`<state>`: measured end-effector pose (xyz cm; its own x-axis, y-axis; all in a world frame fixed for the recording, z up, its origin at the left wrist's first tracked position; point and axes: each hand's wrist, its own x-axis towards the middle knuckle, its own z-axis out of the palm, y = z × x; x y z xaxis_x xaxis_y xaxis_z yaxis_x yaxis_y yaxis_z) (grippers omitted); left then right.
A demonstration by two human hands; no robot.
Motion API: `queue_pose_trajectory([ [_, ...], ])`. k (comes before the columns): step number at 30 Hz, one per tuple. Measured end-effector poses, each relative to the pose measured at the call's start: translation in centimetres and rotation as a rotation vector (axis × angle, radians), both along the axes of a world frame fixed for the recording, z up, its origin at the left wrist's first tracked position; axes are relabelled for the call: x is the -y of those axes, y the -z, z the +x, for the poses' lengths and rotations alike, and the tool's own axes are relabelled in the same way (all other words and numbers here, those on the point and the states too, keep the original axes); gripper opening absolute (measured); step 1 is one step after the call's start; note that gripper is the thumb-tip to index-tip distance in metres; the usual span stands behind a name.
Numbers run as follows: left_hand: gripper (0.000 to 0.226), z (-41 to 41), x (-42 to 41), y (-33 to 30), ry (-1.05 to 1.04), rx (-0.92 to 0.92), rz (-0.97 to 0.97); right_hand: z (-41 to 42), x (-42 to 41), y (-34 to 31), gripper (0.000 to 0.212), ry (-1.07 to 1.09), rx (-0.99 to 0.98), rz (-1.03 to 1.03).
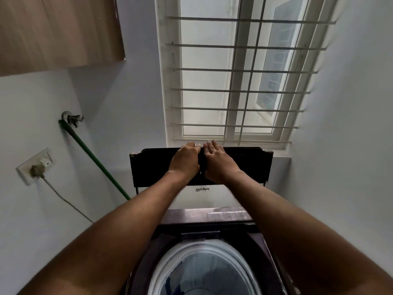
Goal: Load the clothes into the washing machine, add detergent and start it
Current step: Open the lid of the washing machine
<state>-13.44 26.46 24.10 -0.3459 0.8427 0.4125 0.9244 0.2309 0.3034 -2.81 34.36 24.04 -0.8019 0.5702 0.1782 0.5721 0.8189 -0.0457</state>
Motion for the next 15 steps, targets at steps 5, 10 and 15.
queue_pose_trajectory([
  [5,0.059,-0.8,-1.7,0.4,-0.032,-0.004,-0.017,-0.7,-2.2,0.4,0.093,-0.033,0.014,0.028],
  [10,0.064,-1.2,-3.0,0.8,-0.057,-0.016,-0.043,-1.6,-3.6,0.9,0.094,-0.040,0.042,0.033],
  [15,0.069,-1.9,-4.0,0.9,-0.057,-0.014,-0.074,-2.1,-4.5,0.8,0.095,-0.051,0.066,-0.010],
])
